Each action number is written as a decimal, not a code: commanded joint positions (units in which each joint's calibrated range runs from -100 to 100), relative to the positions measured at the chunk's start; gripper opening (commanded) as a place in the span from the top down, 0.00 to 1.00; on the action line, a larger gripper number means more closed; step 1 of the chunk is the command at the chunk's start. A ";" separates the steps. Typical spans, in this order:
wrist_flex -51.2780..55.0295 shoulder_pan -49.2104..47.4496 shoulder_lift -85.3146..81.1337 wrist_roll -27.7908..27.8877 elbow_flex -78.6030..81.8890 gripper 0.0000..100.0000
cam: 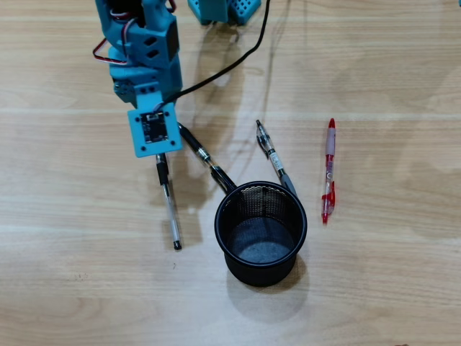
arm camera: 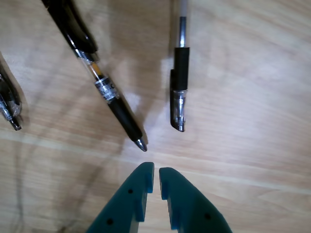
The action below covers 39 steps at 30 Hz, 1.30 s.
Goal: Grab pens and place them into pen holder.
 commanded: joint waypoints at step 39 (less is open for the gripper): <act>-12.95 -2.28 21.35 -4.22 -15.98 0.80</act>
